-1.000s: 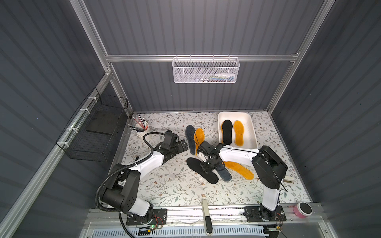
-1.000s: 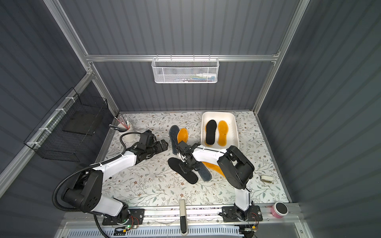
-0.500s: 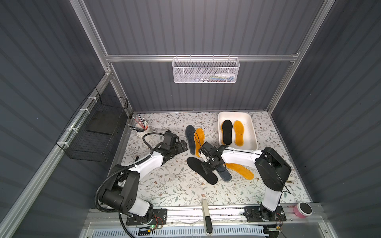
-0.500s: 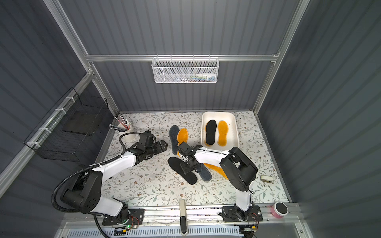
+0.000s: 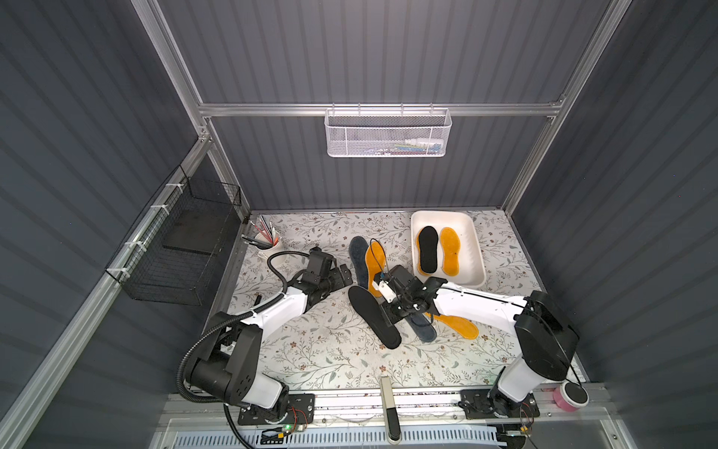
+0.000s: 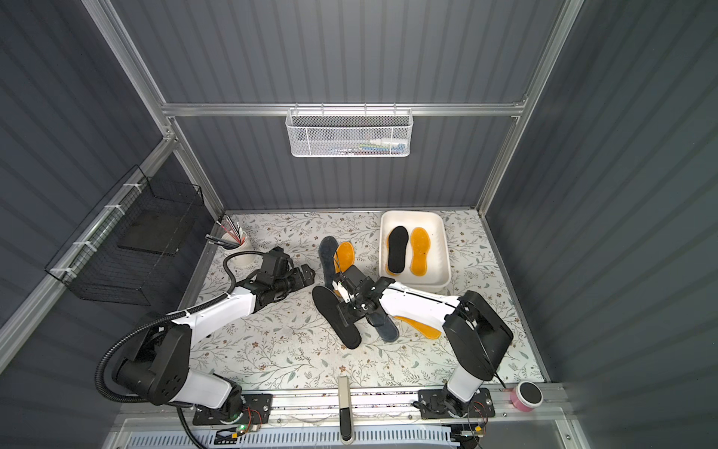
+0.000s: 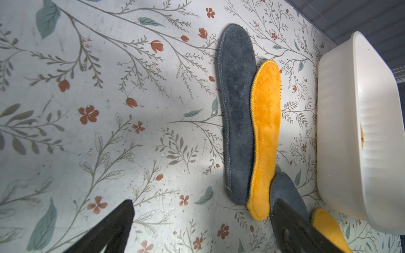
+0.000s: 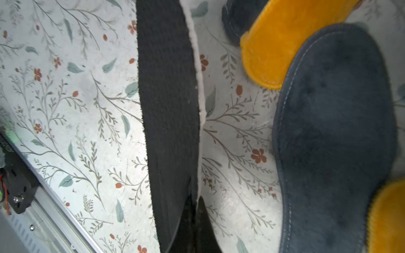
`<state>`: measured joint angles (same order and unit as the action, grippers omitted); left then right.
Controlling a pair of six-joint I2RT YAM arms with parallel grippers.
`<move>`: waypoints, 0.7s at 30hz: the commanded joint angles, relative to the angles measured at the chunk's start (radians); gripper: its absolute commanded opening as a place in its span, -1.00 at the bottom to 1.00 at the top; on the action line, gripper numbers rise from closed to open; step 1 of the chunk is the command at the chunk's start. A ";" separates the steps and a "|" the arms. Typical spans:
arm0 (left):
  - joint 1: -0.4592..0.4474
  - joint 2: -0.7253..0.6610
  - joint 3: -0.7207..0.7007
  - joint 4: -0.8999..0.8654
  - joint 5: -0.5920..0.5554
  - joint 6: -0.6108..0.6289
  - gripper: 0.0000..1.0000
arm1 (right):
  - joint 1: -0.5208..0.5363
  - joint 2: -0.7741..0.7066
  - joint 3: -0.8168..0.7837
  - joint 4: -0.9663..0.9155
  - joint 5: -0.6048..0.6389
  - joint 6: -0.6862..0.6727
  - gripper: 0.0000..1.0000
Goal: Put the insoles into the storage box
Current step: Pick up the insole from the center of the board.
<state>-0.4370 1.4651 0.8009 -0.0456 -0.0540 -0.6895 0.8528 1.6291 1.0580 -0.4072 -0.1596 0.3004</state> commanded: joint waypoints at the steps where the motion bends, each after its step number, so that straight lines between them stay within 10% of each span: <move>1: 0.004 -0.047 -0.023 -0.011 -0.048 -0.017 0.99 | -0.024 -0.057 -0.029 0.013 -0.039 0.014 -1.00; 21: 0.004 -0.023 0.008 0.021 -0.051 0.037 0.99 | -0.649 -0.257 0.100 -0.130 -0.200 -0.012 -1.00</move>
<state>-0.4370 1.4220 0.7795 -0.0219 -0.0948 -0.6830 0.2615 1.3560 1.1080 -0.4599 -0.3424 0.3088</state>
